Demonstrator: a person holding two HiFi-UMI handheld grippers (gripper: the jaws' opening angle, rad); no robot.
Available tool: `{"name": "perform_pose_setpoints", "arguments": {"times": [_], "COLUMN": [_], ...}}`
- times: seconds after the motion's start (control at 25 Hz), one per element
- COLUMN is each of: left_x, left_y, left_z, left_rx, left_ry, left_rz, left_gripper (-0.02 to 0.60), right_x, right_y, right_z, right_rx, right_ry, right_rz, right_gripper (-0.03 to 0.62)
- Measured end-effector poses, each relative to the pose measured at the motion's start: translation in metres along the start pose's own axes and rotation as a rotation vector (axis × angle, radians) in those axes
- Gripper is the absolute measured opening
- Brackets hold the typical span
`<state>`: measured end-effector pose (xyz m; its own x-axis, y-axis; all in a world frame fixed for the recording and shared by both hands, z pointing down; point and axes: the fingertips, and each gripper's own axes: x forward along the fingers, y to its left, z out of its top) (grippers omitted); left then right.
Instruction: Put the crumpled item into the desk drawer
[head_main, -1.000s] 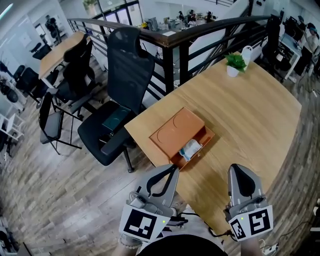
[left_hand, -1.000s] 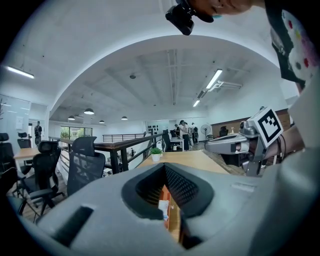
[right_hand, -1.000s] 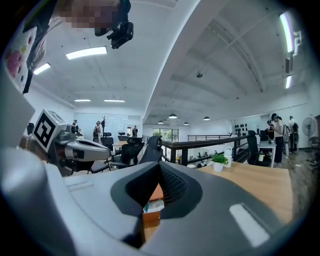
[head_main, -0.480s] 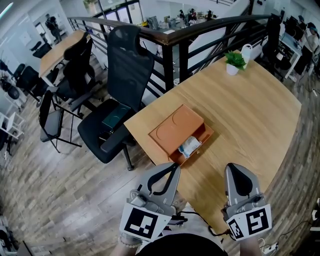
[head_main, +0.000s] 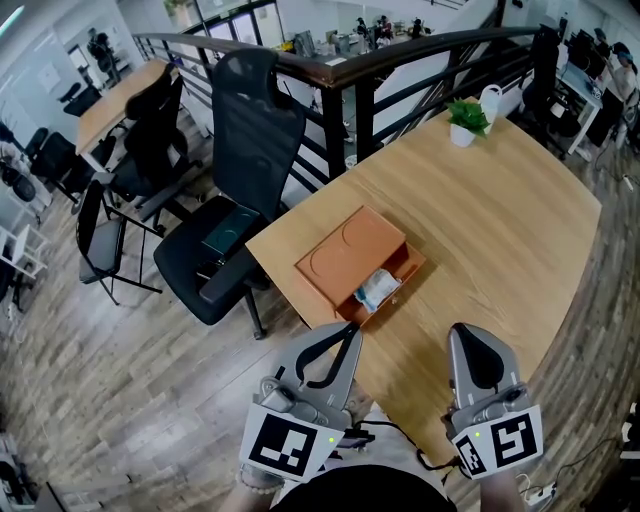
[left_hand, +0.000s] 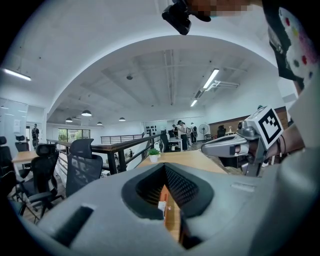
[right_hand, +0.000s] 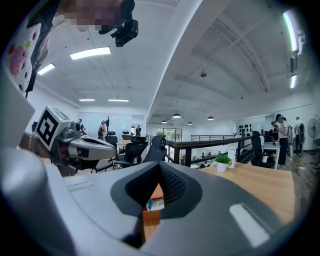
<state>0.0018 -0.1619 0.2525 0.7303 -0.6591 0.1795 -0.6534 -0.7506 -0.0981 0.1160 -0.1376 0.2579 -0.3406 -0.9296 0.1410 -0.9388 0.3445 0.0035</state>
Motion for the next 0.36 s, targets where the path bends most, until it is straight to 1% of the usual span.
{"name": "perform_pose_setpoints", "arguments": {"times": [0.36], "left_x": [-0.0009], "left_y": [-0.0034], "left_z": [-0.0002], "left_rx": [-0.003], "left_ry": [-0.003], "left_rz": [0.004], "left_gripper": [-0.002], "right_x": [-0.004], "right_y": [0.0001], "right_z": [-0.0022], "right_rx": [0.0], "right_ry": [0.002], "right_rz": [0.0], "right_gripper": [0.012]}}
